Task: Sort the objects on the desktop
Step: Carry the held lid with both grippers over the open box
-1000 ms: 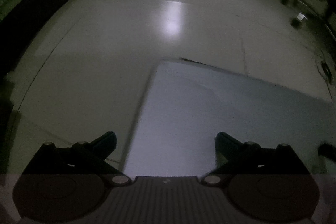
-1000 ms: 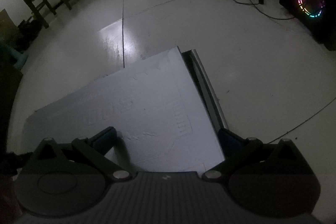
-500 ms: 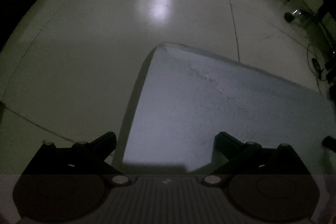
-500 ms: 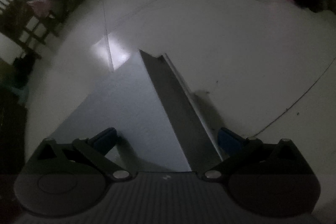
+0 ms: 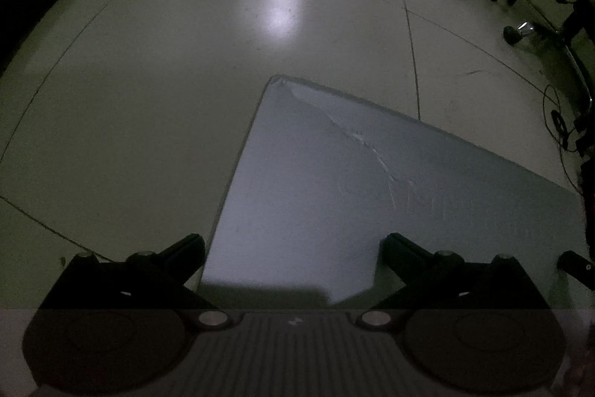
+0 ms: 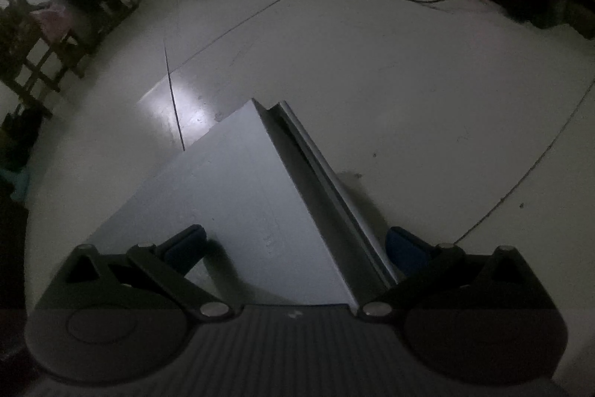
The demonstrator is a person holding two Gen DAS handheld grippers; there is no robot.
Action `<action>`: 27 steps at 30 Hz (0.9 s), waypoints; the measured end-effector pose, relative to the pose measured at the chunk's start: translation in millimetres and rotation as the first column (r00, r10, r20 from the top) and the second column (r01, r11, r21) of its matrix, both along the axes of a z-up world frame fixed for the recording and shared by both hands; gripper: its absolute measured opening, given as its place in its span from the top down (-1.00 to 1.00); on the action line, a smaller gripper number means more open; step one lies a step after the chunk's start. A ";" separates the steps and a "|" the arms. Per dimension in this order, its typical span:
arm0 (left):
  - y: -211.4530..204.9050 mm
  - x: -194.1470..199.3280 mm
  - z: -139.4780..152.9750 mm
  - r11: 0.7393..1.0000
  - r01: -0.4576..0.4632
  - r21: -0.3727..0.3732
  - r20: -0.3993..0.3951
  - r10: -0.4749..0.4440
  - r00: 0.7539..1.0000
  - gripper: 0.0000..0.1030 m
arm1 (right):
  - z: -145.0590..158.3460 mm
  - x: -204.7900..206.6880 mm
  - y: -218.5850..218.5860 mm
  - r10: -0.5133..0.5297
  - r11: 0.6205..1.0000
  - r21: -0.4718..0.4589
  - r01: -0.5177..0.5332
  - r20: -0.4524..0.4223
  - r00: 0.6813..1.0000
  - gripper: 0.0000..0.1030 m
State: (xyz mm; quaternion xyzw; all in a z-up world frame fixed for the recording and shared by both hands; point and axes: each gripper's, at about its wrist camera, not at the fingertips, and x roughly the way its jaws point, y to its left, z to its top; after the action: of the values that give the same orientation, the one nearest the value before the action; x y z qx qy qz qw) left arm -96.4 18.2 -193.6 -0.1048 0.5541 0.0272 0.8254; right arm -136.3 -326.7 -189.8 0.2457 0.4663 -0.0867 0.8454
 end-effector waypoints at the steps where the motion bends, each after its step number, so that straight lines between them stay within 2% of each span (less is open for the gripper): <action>1: -1.6 1.0 1.1 1.000 0.002 0.007 0.003 -0.002 1.000 -1.00 | 2.3 3.7 0.1 0.018 1.000 -0.015 -0.018 -0.001 1.000 -1.00; 5: -7.4 10.0 6.2 0.999 0.004 0.036 0.021 -0.005 1.000 -1.00 | 11.0 16.3 11.2 0.113 0.988 -0.105 -0.113 -0.009 0.994 -1.00; 10: -9.3 27.1 8.4 0.998 0.017 0.064 0.027 -0.019 0.999 -1.00 | 13.5 32.1 27.3 0.217 0.965 -0.145 -0.218 -0.022 0.976 -1.00; 15: -5.3 38.1 9.6 0.995 0.056 0.083 0.038 -0.060 0.998 -1.00 | 6.3 65.5 32.4 0.295 0.946 -0.127 -0.297 -0.038 0.955 -1.00; 19: -3.5 52.2 9.6 0.993 0.076 0.088 0.048 -0.080 0.996 -1.00 | 1.5 96.6 29.6 0.370 0.922 -0.110 -0.372 -0.039 0.928 -1.00; 24: -4.7 78.1 10.2 0.985 0.133 0.110 0.045 -0.138 0.989 -1.00 | -1.3 134.3 31.0 0.444 0.889 -0.087 -0.450 -0.084 0.892 -1.00; 27: -0.3 100.9 10.5 0.986 0.150 0.078 0.017 -0.152 0.988 -1.00 | -1.4 156.2 34.0 0.463 0.879 -0.075 -0.471 -0.106 0.880 -1.00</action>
State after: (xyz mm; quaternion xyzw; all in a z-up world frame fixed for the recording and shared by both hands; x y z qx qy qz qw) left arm 4.4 17.9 -183.2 -0.0313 0.5497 -0.0153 0.8346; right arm 19.9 -292.8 -191.1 0.0800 0.5424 0.0862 0.8319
